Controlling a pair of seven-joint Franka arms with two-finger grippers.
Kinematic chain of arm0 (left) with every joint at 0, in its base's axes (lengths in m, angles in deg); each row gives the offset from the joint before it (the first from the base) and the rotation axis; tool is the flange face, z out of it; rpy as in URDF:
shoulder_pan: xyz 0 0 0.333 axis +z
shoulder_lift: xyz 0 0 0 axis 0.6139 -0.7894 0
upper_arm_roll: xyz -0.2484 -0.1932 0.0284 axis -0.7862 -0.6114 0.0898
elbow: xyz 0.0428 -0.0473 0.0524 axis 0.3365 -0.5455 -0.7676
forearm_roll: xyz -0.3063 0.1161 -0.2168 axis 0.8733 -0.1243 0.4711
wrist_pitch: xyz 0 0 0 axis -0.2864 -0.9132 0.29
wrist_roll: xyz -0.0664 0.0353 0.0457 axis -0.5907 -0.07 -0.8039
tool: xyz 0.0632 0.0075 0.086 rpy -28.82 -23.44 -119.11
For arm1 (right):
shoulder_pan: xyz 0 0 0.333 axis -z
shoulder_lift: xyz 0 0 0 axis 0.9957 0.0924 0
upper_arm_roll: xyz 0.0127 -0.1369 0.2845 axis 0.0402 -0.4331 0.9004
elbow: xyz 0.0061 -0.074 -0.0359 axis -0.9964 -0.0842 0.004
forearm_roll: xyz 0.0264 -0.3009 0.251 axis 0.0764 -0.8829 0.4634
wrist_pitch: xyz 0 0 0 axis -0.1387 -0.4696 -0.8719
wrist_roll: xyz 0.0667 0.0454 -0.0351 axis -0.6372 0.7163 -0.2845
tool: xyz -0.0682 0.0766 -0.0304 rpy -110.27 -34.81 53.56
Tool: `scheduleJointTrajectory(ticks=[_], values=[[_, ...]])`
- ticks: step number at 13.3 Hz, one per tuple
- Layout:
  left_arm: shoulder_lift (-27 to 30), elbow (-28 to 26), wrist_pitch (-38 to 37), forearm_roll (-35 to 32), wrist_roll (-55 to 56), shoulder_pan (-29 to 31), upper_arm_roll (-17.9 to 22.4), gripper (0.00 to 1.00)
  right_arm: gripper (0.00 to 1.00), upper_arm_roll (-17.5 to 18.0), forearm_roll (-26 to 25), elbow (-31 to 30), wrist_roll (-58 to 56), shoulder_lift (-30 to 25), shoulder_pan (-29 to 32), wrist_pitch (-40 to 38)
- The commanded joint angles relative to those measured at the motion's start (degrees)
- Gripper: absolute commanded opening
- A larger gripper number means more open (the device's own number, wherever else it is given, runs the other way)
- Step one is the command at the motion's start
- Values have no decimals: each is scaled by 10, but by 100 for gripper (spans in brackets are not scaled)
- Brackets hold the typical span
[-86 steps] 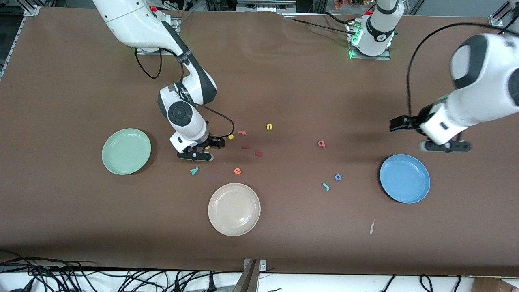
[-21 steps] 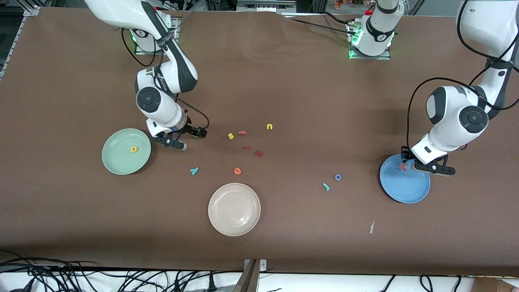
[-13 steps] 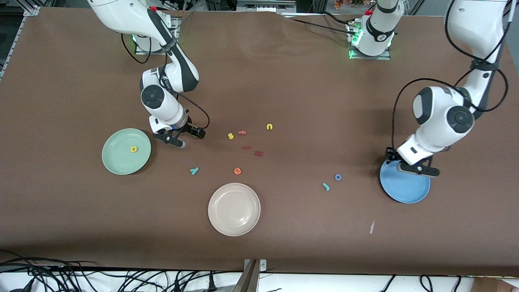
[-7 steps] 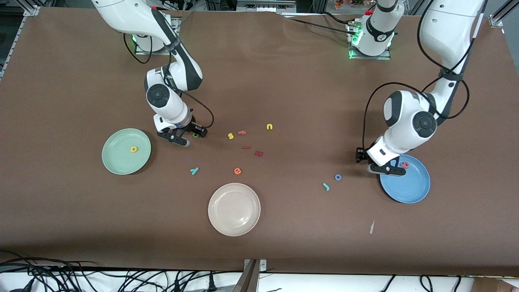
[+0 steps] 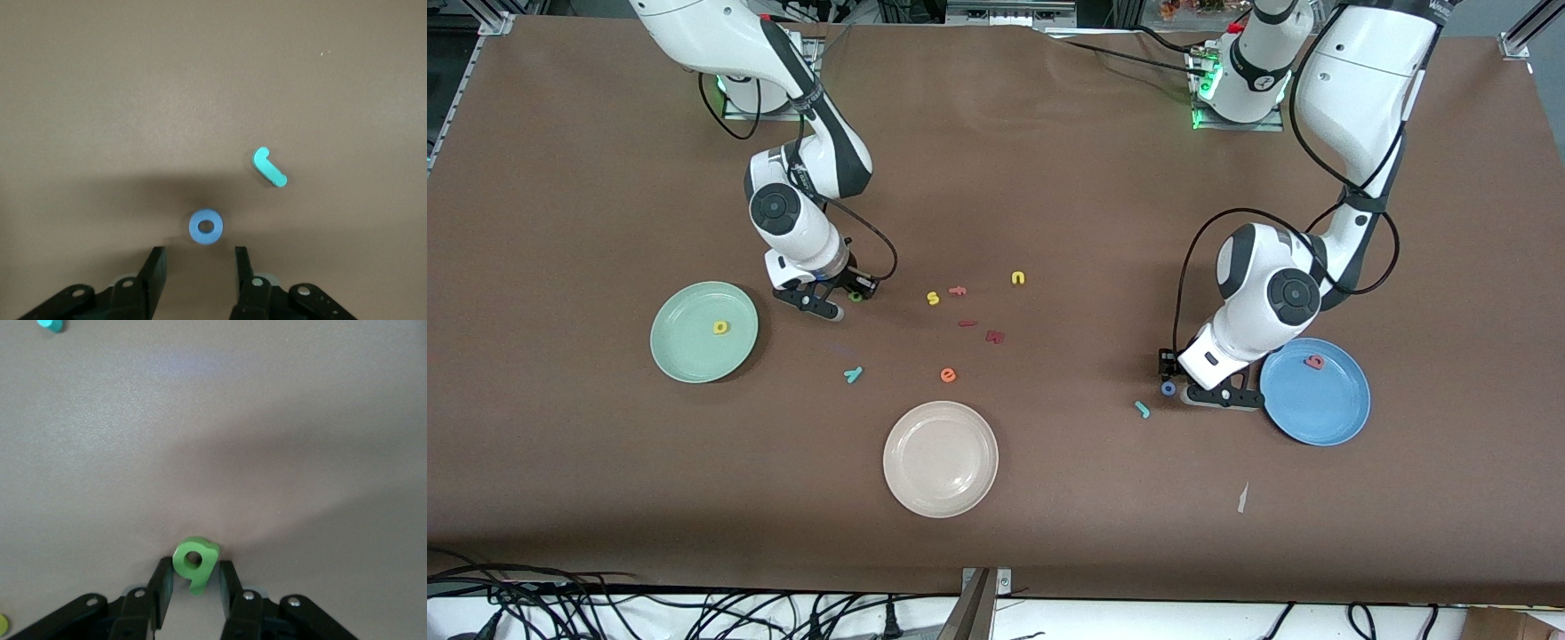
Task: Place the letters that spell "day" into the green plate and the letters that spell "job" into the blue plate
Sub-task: 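Carry the green g to the green plate while the left gripper grasps o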
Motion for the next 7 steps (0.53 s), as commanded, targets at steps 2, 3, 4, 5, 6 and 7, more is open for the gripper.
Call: scheduleJointTrajectory(ticks=[2, 3, 4, 5, 6, 7], values=[[-30, 19, 24, 13, 0, -17, 9, 50, 20, 0, -1, -6, 8, 2, -4, 12], [-32, 19, 24, 12, 0, -22, 13, 50, 18, 0, -1, -5, 8, 2, -4, 12], [-32, 19, 25, 12, 0, -25, 16, 50, 16, 0, -1, -5, 8, 1, -4, 12], [-34, 18, 25, 12, 0, -27, 18, 50, 16, 0, -1, -4, 8, 0, -4, 11], [-36, 18, 25, 11, 0, -27, 18, 50, 16, -1, -1, -3, 6, -4, -4, 8], [-37, 18, 25, 11, 0, -27, 18, 50, 15, -3, -1, -1, 0, -13, -3, 3]])
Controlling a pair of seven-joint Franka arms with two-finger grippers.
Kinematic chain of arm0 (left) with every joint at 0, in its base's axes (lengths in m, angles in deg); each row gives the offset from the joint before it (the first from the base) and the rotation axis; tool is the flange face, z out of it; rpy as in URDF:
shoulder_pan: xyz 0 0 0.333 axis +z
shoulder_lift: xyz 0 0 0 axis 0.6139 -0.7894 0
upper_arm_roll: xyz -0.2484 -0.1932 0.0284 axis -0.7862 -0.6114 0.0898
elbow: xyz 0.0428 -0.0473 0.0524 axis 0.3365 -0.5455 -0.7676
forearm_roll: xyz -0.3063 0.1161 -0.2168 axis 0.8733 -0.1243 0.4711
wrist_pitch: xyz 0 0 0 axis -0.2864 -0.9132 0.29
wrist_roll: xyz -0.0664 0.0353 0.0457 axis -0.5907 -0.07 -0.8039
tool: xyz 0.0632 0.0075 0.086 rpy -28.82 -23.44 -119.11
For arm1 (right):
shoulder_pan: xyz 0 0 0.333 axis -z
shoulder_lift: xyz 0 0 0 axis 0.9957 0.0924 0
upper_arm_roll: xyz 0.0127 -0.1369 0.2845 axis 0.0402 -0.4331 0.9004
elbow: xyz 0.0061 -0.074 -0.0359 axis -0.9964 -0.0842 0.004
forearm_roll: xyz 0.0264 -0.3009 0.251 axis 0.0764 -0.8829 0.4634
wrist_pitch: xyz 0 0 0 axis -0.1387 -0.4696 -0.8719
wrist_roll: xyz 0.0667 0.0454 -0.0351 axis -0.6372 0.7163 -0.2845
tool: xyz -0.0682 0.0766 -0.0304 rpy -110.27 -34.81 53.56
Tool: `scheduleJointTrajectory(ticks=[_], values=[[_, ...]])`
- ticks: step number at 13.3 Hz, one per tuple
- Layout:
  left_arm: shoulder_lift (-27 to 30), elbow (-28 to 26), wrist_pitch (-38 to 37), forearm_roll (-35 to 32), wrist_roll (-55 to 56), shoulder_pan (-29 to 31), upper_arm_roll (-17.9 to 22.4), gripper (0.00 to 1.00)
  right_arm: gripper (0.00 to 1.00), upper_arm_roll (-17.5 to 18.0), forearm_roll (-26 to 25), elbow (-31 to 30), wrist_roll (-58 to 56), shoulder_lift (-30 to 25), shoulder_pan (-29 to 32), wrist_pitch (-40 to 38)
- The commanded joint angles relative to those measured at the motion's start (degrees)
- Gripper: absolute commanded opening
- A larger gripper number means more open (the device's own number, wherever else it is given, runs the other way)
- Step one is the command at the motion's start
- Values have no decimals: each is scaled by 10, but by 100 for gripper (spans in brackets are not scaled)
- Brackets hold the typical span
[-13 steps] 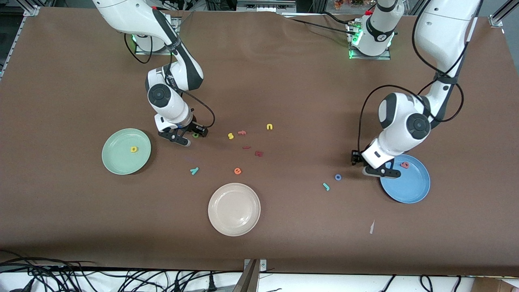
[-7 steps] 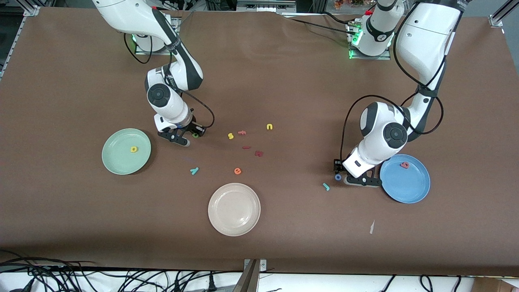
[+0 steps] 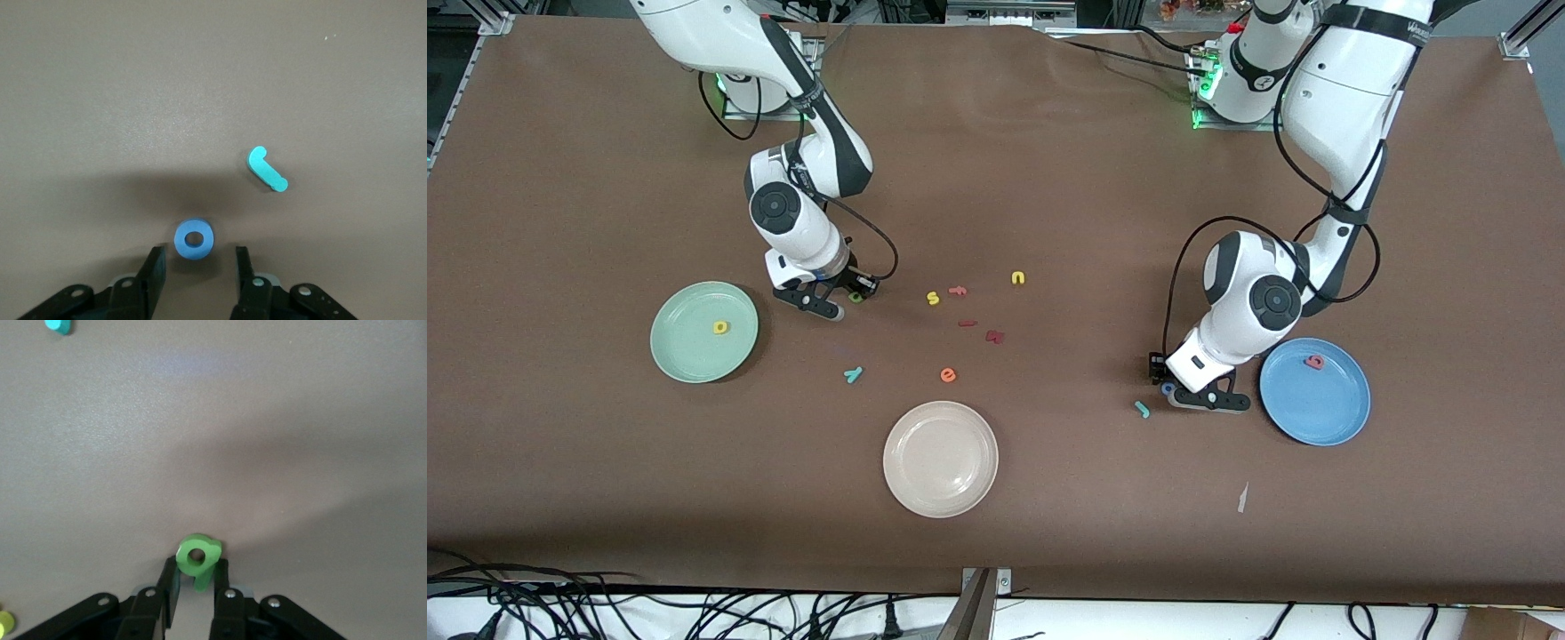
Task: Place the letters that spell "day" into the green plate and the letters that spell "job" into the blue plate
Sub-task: 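Carry the green g to the green plate while the left gripper grasps o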
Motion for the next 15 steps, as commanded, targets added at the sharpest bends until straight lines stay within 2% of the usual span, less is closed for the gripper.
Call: scheduleJointTrajectory(ticks=[1, 3, 6, 10, 13, 14, 15], values=[[-11, 14, 2, 11, -1, -12, 12, 50, 13, -13, -2, 1, -5, -18, -2, -16], [-14, 14, 2, 10, -2, -12, 15, 49, 13, -39, -2, 23, -45, -34, -2, -76], [-19, 15, 3, 10, -7, -13, 25, 46, 13, -103, -3, 43, -163, -48, -3, -141], [-22, 15, 10, 10, -7, -18, 25, 40, 13, -179, -3, 55, -322, -40, 5, -141], [-21, 15, 10, 10, -7, -18, 25, 31, 14, -209, -2, 69, -406, -18, 15, -139], [-21, 15, 10, 10, -7, -19, 25, 26, 18, -210, -2, 78, -425, -5, 30, -138], [-21, 16, 10, 10, -7, -20, 28, 22, 33, -210, -2, 85, -445, -2, 45, -138]])
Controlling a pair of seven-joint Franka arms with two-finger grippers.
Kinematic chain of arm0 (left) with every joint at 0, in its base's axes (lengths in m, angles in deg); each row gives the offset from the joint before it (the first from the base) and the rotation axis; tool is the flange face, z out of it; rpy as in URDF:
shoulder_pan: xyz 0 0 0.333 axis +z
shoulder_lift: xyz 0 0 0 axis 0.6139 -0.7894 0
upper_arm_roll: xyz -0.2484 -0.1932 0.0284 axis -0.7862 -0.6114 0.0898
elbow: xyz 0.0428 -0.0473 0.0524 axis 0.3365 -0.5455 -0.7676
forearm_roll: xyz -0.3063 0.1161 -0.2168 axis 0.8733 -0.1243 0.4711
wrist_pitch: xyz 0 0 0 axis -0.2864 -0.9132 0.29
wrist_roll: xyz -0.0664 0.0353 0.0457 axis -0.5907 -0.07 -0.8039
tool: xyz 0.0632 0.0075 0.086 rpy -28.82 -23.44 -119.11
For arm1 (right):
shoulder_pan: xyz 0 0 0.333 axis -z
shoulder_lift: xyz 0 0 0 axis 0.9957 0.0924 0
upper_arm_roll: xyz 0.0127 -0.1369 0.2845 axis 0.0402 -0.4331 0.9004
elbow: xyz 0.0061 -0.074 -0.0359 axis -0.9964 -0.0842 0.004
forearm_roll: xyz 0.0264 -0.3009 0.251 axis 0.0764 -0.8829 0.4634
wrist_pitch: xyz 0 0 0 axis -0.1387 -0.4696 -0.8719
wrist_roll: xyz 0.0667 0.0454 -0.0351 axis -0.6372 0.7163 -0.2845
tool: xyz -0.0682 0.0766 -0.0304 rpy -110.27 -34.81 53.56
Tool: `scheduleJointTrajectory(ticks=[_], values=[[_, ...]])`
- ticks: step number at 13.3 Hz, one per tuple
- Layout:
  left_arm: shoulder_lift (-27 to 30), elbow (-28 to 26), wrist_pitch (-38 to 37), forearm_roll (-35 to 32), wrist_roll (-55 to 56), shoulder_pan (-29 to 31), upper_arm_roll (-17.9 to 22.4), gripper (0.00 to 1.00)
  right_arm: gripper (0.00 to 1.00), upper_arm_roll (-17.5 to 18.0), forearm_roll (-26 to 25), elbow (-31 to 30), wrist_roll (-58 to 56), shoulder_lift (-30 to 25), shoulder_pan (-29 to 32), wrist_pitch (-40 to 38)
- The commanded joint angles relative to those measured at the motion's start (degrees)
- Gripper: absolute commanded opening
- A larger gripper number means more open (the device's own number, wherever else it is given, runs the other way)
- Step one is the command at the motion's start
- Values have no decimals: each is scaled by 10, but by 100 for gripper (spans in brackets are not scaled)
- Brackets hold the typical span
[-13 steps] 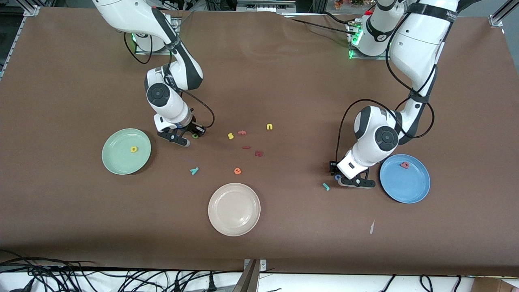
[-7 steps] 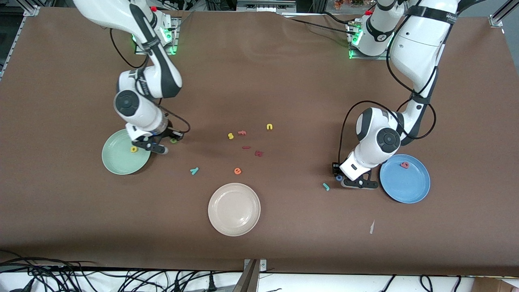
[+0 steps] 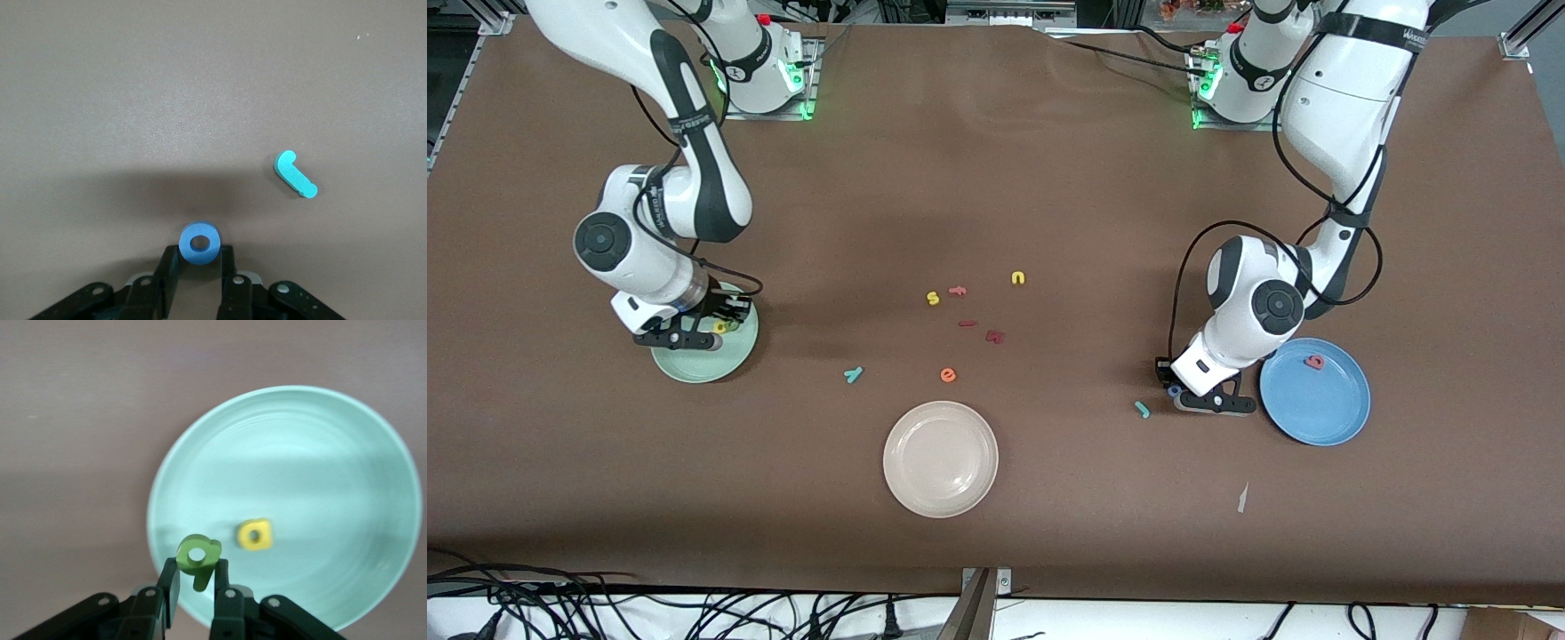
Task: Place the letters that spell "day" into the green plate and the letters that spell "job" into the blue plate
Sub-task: 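Release the green g on the green plate while the left gripper lowers o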
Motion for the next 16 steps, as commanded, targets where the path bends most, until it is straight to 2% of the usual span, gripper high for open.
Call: scheduleJointTrajectory(ticks=[1, 2, 4, 7, 10, 12, 13, 14, 15, 16], values=[[-13, 12, 7, 10, -6, -11, 10, 15, 72, 1, 0, 33, -51, 24, 27, -8], [-12, 12, 7, 10, -6, -11, 10, 9, 100, 2, 3, 35, -47, 21, 26, -10], [10, 10, 0, 4, -7, -3, 11, 2, 100, 6, 5, 38, -41, 10, 22, -28], [85, -17, -70, -51, -31, 54, 10, 2, 100, 24, 5, 46, 10, 8, 21, -40], [137, -61, -98, -52, -153, 117, 11, 2, 100, 65, 5, 63, 123, 9, 13, -39], [147, -83, -98, -52, -225, 157, 11, 3, 100, 84, 5, 83, 193, 18, 2, -39], [146, -83, -97, -51, -244, 167, 12, 7, 100, 89, 5, 97, 227, 25, -5, -39], [145, -83, -96, -51, -247, 168, 12, 22, 100, 94, 6, 112, 269, 33, -15, -39], [144, -82, -94, -51, -241, 166, 11, 41, 100, 97, 8, 124, 306, 41, -21, -39], [143, -79, -95, -50, -232, 161, 11, 43, 100, 99, 9, 134, 345, 49, -28, -39]])
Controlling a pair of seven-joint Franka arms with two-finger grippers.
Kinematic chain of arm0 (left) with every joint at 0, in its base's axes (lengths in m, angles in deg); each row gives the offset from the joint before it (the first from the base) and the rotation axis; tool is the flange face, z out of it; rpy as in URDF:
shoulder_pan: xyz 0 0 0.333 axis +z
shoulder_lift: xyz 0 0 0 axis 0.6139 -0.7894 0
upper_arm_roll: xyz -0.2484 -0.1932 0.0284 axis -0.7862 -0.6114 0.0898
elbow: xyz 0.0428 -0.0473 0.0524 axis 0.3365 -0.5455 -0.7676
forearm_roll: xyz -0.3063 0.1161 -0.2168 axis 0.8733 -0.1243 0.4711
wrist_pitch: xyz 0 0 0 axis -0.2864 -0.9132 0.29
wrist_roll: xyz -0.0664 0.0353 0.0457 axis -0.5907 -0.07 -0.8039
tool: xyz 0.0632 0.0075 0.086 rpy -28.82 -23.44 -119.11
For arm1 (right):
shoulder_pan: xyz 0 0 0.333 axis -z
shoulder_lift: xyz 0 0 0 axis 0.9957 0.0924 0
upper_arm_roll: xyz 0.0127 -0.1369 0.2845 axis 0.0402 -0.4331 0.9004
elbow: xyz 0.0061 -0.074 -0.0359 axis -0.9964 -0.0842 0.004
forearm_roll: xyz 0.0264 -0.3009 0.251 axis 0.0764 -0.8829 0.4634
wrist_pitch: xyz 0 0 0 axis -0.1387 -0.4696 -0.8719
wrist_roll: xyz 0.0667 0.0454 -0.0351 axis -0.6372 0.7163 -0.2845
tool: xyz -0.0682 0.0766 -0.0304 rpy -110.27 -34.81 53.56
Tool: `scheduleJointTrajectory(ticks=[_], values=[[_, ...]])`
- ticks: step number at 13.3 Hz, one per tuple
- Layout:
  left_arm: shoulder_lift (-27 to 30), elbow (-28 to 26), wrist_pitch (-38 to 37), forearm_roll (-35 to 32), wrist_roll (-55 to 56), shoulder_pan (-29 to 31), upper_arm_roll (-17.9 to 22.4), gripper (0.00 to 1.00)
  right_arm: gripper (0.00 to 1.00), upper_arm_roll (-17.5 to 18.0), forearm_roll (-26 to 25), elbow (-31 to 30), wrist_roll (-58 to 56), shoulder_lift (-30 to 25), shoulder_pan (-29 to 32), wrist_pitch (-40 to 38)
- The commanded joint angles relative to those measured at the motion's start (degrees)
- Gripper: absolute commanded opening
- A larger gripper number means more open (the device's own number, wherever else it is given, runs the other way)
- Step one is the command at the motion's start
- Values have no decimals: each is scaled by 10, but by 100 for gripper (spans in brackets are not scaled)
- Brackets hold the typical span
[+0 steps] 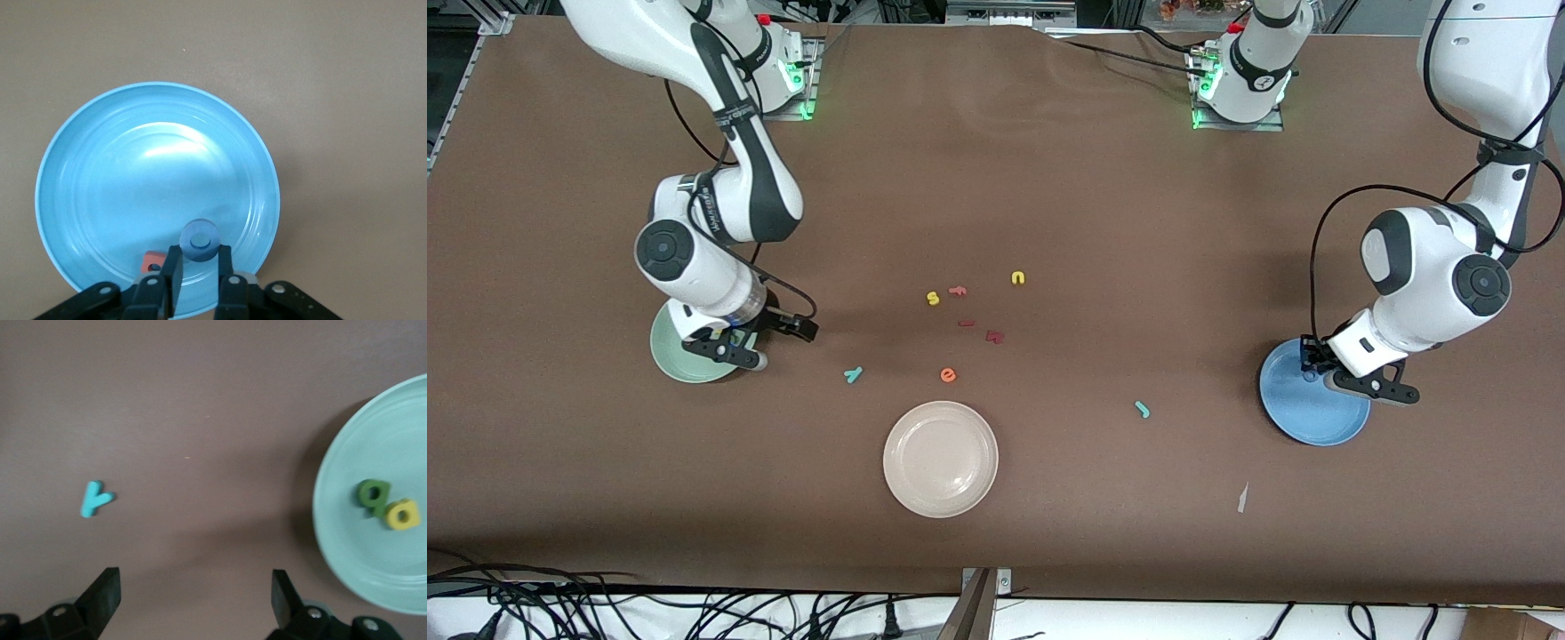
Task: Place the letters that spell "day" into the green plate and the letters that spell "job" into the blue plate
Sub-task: 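Reach the right gripper to the cyan y while the left gripper reaches cyan r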
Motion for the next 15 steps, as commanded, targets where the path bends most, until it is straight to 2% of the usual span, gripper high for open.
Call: scheduleJointTrajectory(ticks=[1, 3, 6, 9, 13, 15], values=[[13, -7, 4, -12, 24, -12, -6, 43, 100, 4, 8, 50, 97, 36, -11, -11], [12, -7, 7, -8, 54, -29, -10, 43, 95, 10, 15, 73, 134, 55, -13, -11], [-5, 11, 10, 4, 69, -55, -17, 43, 98, 12, 33, 103, 182, 80, -13, -12], [-59, 76, 15, 50, 131, -111, -17, 43, 100, 12, 36, 138, 236, 118, -13, -11], [-141, 189, 22, 50, 244, -161, -15, 44, 100, 24, 36, 196, 334, 171, -13, -12], [-169, 214, 48, 51, 276, -175, -13, 44, 100, 35, 36, 197, 341, 178, -14, -11]])
